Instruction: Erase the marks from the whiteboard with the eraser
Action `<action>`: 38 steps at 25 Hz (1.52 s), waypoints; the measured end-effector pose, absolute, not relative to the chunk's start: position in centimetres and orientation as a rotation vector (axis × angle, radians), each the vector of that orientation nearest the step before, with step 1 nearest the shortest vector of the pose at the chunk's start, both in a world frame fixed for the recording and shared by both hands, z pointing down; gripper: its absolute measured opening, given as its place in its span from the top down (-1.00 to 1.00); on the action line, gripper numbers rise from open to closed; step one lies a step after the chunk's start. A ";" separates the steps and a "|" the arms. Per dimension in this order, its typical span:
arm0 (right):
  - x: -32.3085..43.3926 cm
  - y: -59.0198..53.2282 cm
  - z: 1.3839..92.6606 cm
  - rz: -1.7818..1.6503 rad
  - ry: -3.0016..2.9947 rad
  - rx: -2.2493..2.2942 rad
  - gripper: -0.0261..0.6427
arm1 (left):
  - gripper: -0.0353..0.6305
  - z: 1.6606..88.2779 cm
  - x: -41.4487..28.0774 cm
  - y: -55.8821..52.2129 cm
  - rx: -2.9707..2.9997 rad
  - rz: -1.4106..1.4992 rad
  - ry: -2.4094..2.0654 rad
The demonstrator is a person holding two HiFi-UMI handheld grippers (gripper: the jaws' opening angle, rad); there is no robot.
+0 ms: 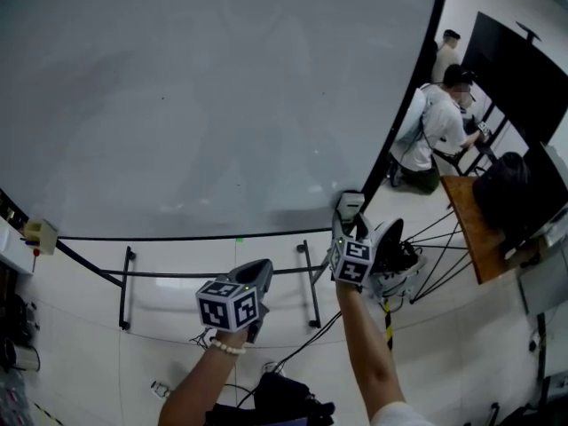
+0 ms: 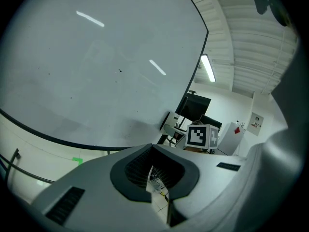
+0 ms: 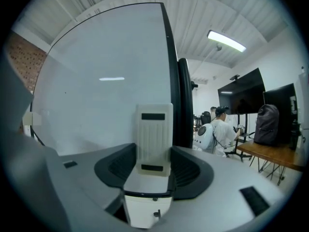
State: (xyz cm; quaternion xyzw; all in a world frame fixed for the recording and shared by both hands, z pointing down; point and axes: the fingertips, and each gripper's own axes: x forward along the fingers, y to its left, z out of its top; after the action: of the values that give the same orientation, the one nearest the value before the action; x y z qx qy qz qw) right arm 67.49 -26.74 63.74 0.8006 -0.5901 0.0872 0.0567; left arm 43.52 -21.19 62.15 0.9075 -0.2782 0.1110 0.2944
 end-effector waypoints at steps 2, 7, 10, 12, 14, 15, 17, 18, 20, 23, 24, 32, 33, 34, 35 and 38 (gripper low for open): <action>66.1 -27.1 63.4 0.257 -1.802 2.426 0.17 | 0.92 62.0 42.6 -21.7 2.413 0.287 -0.754; 62.5 -28.3 63.5 0.235 -1.821 2.404 0.17 | 0.92 61.7 40.0 -22.7 2.405 0.258 -0.789; 59.9 -29.1 64.0 0.245 -1.837 2.383 0.17 | 0.92 61.5 37.9 -23.0 2.393 0.244 -0.815; 57.6 -30.0 64.1 0.246 -1.860 2.368 0.17 | 0.92 61.3 36.0 -23.5 2.383 0.233 -0.849; 55.8 -30.6 64.0 0.240 -1.871 2.351 0.17 | 0.92 61.3 34.7 -24.2 2.373 0.216 -0.871; 55.3 -30.5 64.0 0.235 -1.856 2.348 0.17 | 0.92 61.3 34.5 -24.3 2.373 0.207 -0.864; 53.9 -30.2 64.1 0.231 -1.816 2.358 0.17 | 0.92 61.2 33.2 -24.4 2.376 0.191 -0.853; 52.5 -30.4 64.0 0.242 -1.809 2.366 0.17 | 0.92 61.0 31.9 -24.5 2.373 0.187 -0.864; 49.4 -31.2 63.8 0.268 -1.817 2.375 0.17 | 0.92 60.6 28.8 -24.9 2.363 0.178 -0.900; 45.7 -32.4 63.9 0.275 -1.837 2.375 0.17 | 0.92 60.4 25.0 -25.7 2.346 0.166 -0.942; 44.6 -32.7 64.0 0.284 -1.838 2.372 0.17 | 0.92 60.4 23.8 -25.9 2.340 0.165 -0.954; 36.3 -34.9 64.0 0.297 -1.864 2.330 0.17 | 0.92 60.3 15.3 -27.5 2.309 0.146 -1.004; 35.2 -35.2 64.0 0.294 -1.866 2.325 0.17 | 0.92 60.3 14.3 -27.6 2.306 0.141 -1.004; 34.0 -35.5 64.0 0.292 -1.869 2.318 0.17 | 0.92 60.5 13.4 -27.7 2.303 0.136 -1.004; 32.8 -35.8 64.2 0.292 -1.873 2.310 0.17 | 0.92 60.6 12.4 -27.8 2.300 0.135 -1.003; 29.1 -36.7 64.5 0.291 -1.885 2.283 0.17 | 0.92 60.7 9.6 -28.1 2.299 0.137 -1.010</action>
State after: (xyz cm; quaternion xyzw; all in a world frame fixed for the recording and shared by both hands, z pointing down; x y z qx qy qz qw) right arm 29.13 -36.75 64.47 0.7648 -0.6314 0.0975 0.0831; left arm 9.64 -28.12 60.72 0.8696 -0.3820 0.0517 0.3085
